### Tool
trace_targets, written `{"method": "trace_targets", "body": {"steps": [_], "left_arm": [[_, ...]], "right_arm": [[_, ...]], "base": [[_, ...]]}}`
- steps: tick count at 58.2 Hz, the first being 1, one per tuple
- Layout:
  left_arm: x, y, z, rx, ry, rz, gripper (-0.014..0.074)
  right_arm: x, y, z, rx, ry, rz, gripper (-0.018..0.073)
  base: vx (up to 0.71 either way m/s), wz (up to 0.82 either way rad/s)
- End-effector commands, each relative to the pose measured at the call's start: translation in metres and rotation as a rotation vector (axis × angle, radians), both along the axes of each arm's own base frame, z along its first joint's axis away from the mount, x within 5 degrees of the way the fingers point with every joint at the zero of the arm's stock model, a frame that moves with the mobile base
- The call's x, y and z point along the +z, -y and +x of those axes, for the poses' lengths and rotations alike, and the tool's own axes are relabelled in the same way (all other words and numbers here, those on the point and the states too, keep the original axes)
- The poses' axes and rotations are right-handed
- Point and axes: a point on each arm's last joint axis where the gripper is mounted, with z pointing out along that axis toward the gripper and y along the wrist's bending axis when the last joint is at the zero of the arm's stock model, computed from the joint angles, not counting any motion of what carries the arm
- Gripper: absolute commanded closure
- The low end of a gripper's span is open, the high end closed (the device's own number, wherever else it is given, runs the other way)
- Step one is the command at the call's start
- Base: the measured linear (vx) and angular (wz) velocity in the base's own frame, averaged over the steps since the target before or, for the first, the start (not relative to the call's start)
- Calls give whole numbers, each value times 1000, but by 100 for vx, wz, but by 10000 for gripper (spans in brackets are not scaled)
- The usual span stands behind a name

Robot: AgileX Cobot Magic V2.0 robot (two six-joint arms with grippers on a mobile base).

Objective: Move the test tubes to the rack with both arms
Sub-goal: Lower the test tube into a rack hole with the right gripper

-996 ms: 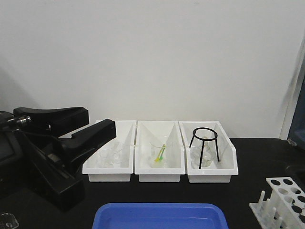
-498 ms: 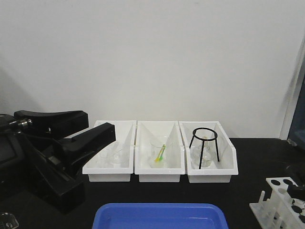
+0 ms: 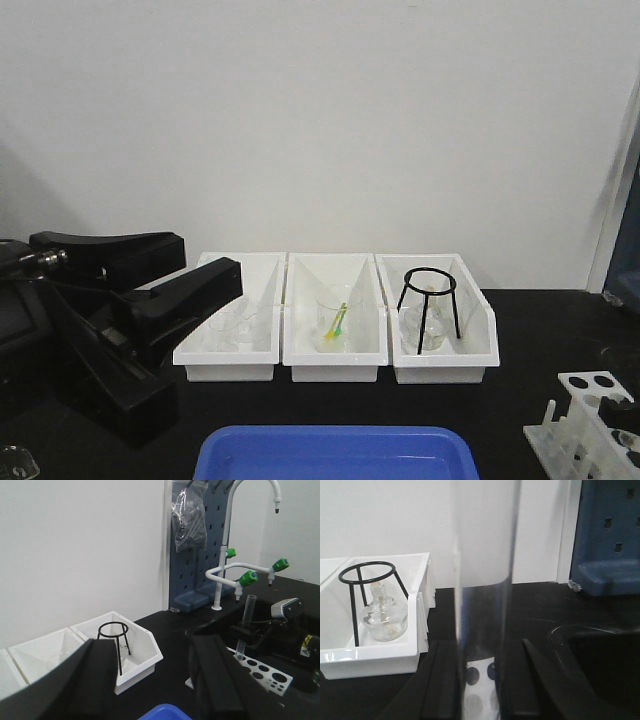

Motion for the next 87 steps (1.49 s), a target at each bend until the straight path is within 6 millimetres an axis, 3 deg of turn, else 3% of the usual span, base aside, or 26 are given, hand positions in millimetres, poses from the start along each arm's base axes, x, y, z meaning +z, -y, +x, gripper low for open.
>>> {"method": "trace_targets", "body": {"steps": [1,32,53,87], "left_arm": [[22,-3,-6,-21,84,-88,161],[22,-3,-6,-21,84,-88,161],[22,-3,-6,-21,84,-88,161],[22,-3,-6,-21,84,-88,161]], "right_arm": [[17,1,3,14,111,-11,566],[-43,4,19,22,-29,60,564],[-48,4,21,32,-20,66,549],[-49,-3,21,115,-34,26,199]], "base": [[0,0],[0,0],[0,0],[0,0]]}}
